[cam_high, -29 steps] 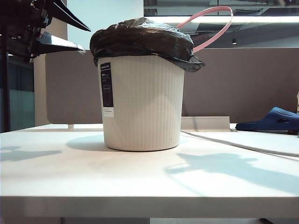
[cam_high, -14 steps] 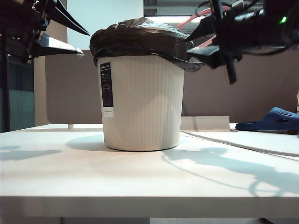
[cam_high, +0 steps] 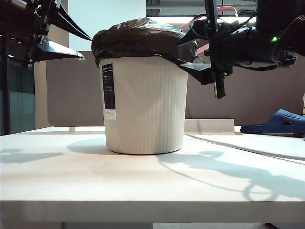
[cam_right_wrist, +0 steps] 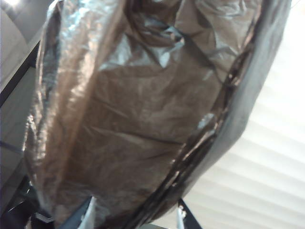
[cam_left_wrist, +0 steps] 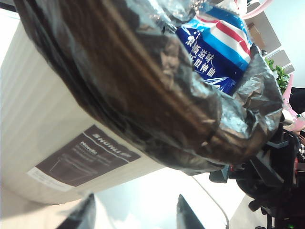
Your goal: Open the ring lid of the trash can, pull out the black garbage bag inside, and place it on the table.
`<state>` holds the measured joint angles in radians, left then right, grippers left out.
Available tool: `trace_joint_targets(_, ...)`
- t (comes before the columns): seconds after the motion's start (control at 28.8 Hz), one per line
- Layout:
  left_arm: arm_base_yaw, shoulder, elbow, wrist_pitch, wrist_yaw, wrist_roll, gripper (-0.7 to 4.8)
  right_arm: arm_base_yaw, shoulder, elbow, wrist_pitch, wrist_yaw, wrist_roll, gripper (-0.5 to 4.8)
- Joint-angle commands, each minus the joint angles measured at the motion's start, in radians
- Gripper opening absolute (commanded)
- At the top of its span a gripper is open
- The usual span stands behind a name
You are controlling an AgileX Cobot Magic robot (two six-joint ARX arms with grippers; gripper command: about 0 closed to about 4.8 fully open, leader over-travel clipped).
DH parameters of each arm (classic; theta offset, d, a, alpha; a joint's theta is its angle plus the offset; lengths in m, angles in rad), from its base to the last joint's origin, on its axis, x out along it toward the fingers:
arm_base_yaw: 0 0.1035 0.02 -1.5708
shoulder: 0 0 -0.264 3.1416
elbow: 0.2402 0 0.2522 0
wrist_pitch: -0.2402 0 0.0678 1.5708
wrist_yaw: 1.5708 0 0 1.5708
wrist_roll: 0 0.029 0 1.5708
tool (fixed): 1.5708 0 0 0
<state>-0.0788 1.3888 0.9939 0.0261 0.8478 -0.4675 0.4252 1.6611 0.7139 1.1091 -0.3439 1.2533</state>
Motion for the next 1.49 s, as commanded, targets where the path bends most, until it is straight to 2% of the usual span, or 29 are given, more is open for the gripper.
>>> trace_joint_targets(0.03, -0.002, -0.002, 0.001, 0.014, 0.003, 0.003, 2.15, 0.005, 0.023, 0.004, 0.018, 0.009, 0.000, 2.29)
trace_joint_targets(0.07, -0.002, -0.002, 0.001, 0.014, 0.005, 0.003, 2.15, 0.006, 0.035, 0.004, 0.023, 0.009, -0.001, 2.46)
trace_joint_targets(0.24, -0.002, -0.002, 0.001, 0.014, 0.006, 0.003, 2.15, 0.006, 0.085, 0.004, 0.166, 0.004, 0.012, 2.48)
trace_joint_targets(0.66, -0.002, -0.002, 0.001, 0.014, 0.009, 0.004, 2.15, 0.006, 0.097, 0.006, 0.180, 0.012, 0.007, 2.35)
trace_joint_targets(0.7, -0.002, -0.002, 0.001, 0.014, 0.009, 0.004, 2.15, 0.006, 0.106, 0.008, 0.183, 0.013, 0.007, 2.06)
trace_joint_targets(0.94, -0.002, -0.002, 0.001, 0.011, 0.029, 0.004, 2.15, 0.006, 0.126, 0.009, 0.271, 0.014, 0.003, 2.01)
trace_joint_targets(1.15, -0.002, -0.002, 0.001, 0.007, 0.031, 0.004, 2.15, 0.006, 0.126, 0.009, 0.275, 0.038, 0.003, 2.00)
trace_joint_targets(1.25, -0.002, -0.002, 0.001, 0.005, 0.031, 0.004, 2.15, 0.006, 0.126, 0.009, 0.276, 0.039, 0.003, 1.17)
trace_joint_targets(1.29, -0.002, -0.002, 0.001, 0.005, 0.031, 0.004, 2.15, 0.006, 0.126, 0.009, 0.276, 0.040, 0.003, 1.10)
trace_joint_targets(1.39, -0.002, -0.002, 0.001, 0.005, 0.031, 0.004, 2.15, 0.006, 0.126, 0.009, 0.277, 0.034, 0.003, 0.15)
trace_joint_targets(1.43, -0.002, -0.002, 0.001, 0.005, 0.031, 0.004, 2.15, 0.006, 0.126, 0.009, 0.277, 0.032, 0.003, -0.03)
trace_joint_targets(1.49, -0.002, -0.002, 0.001, 0.005, 0.031, 0.004, 2.15, 0.006, 0.126, 0.009, 0.280, 0.024, 0.004, -0.01)
